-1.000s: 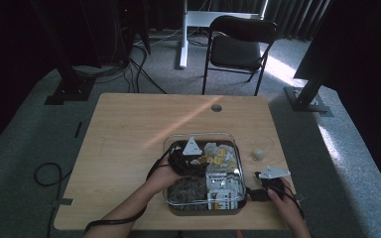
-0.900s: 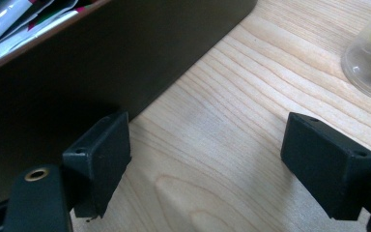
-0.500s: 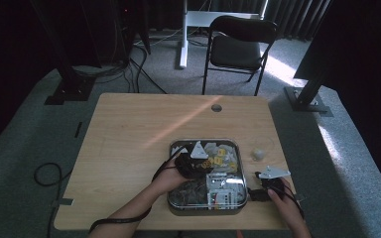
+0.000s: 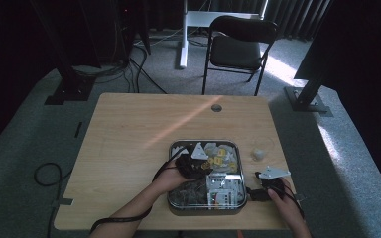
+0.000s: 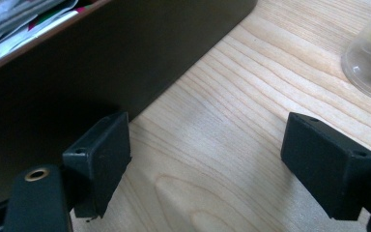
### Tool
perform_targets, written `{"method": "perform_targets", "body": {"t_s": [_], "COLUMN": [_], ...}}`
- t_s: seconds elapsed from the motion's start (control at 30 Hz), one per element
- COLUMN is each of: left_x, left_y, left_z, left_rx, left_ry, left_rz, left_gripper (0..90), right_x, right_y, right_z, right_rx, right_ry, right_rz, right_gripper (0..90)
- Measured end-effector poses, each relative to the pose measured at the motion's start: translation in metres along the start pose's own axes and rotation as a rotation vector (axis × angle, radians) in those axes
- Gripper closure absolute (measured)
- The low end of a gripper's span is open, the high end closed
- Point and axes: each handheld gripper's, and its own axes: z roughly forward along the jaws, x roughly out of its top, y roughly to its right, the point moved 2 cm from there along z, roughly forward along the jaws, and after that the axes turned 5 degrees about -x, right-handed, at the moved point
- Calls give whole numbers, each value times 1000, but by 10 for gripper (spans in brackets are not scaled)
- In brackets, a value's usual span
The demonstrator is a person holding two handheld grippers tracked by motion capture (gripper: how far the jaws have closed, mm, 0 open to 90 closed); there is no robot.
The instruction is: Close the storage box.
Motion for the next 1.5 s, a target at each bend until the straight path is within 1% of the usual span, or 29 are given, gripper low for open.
{"method": "perform_targets", "body": {"t_s": [0.1,0.13,0.17,0.3,0.4,0.53,0.6,0.67,0.73,0.8,0.83,0.93,0.97,1.03,1.07,1.13,1.17,1.2,1.23,1.27,1.3,1.33,1.37,1.47,1.5], "left_x": [0,-1,-2,-2,-4,-4,-6,-6,-6,-6,-6,-6,-6,-6,-7,-8,-9,-9,-10,-11,-13,-13,-15,-17,-18], "left_y": [2,3,3,3,3,3,3,2,3,3,2,0,-1,-4,-6,-9,-10,-12,-13,-14,-15,-16,-17,-21,-22], "left_z": [2,3,4,4,3,3,4,4,4,3,2,-4,-6,-10,-12,-17,-19,-20,-22,-24,-25,-25,-26,-31,-33], "left_rx": [-2,-12,-13,-10,1,1,0,-2,5,-2,-10,5,5,5,-5,4,4,8,5,3,2,-8,-7,4,20], "left_ry": [-8,-7,-7,-5,-20,-19,-3,0,-4,-2,4,34,40,57,62,84,90,103,109,118,114,110,113,119,128], "left_rz": [2,-3,0,4,14,12,6,2,6,5,3,-8,-14,-47,-57,-83,-88,-96,-95,-96,-100,-102,-104,-107,-106], "left_gripper": [587,587,587,587,587,586,586,586,584,577,551,454,406,326,297,205,159,133,94,84,77,14,0,0,0], "right_x": [0,0,0,0,0,0,0,0,0,0,0,0,0,0,0,0,0,0,0,0,0,0,0,0,0], "right_y": [0,0,0,0,0,0,0,0,0,0,0,0,0,0,0,0,0,0,0,0,0,0,0,0,0], "right_z": [0,0,0,0,0,0,0,0,0,0,0,0,0,0,0,0,0,0,0,0,0,0,0,0,0], "right_rx": [0,0,0,0,-1,0,0,0,0,0,0,-1,0,0,0,0,0,-1,-1,-1,-1,-1,-1,-1,-1], "right_ry": [0,0,0,0,1,0,0,-1,-1,-1,-1,1,0,0,0,0,0,0,0,0,0,0,0,0,0], "right_rz": [1,0,0,0,-1,-1,-1,0,-1,-1,0,-1,0,0,0,-2,-2,-2,-2,-2,-2,-2,-2,-2,-2], "right_gripper": [173,173,173,173,173,173,173,173,173,174,173,173,173,173,173,173,173,173,173,173,173,173,173,173,173]}}
